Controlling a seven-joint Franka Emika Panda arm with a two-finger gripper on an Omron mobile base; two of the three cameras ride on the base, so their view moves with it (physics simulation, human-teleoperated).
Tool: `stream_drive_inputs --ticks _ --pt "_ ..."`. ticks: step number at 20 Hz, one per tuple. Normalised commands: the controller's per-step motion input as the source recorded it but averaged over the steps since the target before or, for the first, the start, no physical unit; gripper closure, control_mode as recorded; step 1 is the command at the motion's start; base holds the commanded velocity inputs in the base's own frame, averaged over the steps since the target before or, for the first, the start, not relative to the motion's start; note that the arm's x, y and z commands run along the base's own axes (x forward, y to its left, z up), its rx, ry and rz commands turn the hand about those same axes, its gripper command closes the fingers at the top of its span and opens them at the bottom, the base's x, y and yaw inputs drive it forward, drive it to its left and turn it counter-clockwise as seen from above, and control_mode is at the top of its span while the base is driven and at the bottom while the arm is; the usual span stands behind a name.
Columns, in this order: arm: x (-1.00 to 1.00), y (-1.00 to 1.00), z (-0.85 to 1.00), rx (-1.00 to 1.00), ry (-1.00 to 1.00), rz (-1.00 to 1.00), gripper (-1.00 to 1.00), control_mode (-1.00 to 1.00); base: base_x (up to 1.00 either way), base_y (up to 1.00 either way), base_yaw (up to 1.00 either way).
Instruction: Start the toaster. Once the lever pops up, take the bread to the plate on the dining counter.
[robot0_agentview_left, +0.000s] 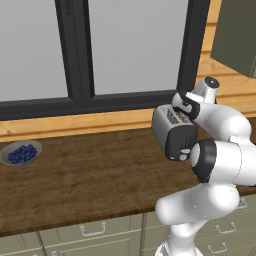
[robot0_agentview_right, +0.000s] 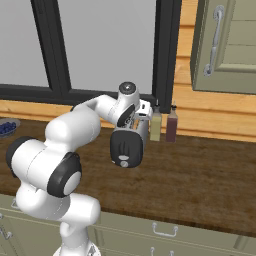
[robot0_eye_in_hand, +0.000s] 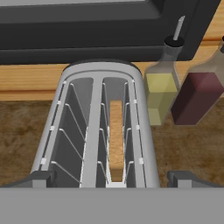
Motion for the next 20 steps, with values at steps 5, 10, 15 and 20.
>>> stream_drive_inputs --ticks 5,10,15,20 --pt "0.00 0.00 0.00 0.00 0.00 0.00 -1.00 -1.00 0.00 0.00 0.00" --pt "0.00 0.00 0.00 0.00 0.00 0.00 -1.00 -1.00 0.00 0.00 0.00" --pt "0.00 0.00 0.00 0.00 0.00 0.00 -1.00 -1.00 0.00 0.00 0.00" --pt "0.00 0.00 0.00 0.00 0.00 0.00 -1.00 -1.00 0.00 0.00 0.00"
